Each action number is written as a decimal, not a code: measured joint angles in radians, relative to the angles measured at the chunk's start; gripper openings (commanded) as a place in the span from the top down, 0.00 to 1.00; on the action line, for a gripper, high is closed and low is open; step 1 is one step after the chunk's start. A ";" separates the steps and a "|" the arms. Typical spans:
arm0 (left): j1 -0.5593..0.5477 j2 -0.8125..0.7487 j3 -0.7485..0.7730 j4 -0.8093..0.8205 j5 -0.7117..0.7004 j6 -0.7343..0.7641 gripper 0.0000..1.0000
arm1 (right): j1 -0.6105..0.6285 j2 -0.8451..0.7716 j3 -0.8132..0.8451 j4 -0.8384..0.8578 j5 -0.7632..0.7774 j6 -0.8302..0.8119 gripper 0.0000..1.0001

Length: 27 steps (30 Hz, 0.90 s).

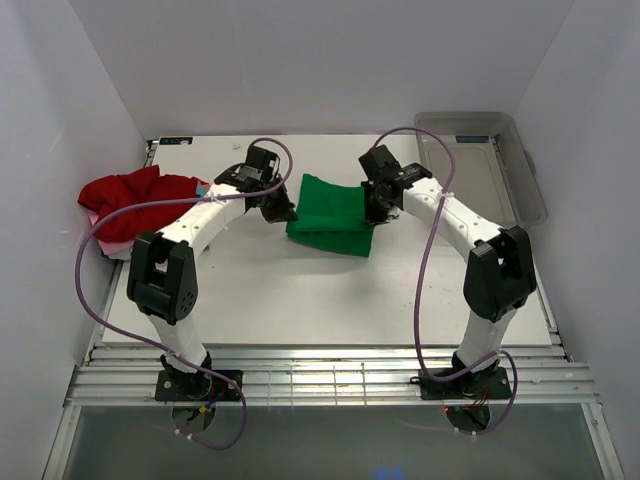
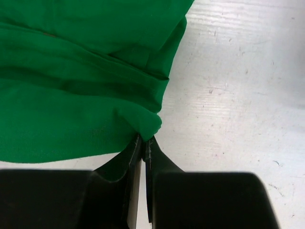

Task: Fold and stack the t-shirts
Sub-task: Fold the tshirt

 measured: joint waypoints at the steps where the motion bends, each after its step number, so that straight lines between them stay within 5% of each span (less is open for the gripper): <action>1: 0.011 0.013 0.019 0.001 0.008 0.002 1.00 | -0.006 0.014 0.020 0.000 -0.005 -0.006 0.92; 8: 0.043 0.097 0.087 0.014 0.071 0.026 1.00 | -0.043 0.072 0.125 0.000 -0.048 -0.038 0.92; 12: 0.043 0.053 -0.027 0.058 0.108 0.045 1.00 | -0.046 0.055 0.084 0.016 -0.077 -0.045 0.92; 21: 0.007 -0.286 -0.482 0.055 0.178 0.066 1.00 | 0.109 -0.269 -0.440 0.052 -0.137 0.054 0.92; 27: -0.096 -0.620 -0.672 0.014 0.148 0.030 1.00 | 0.310 -0.534 -0.560 0.005 -0.105 0.196 0.92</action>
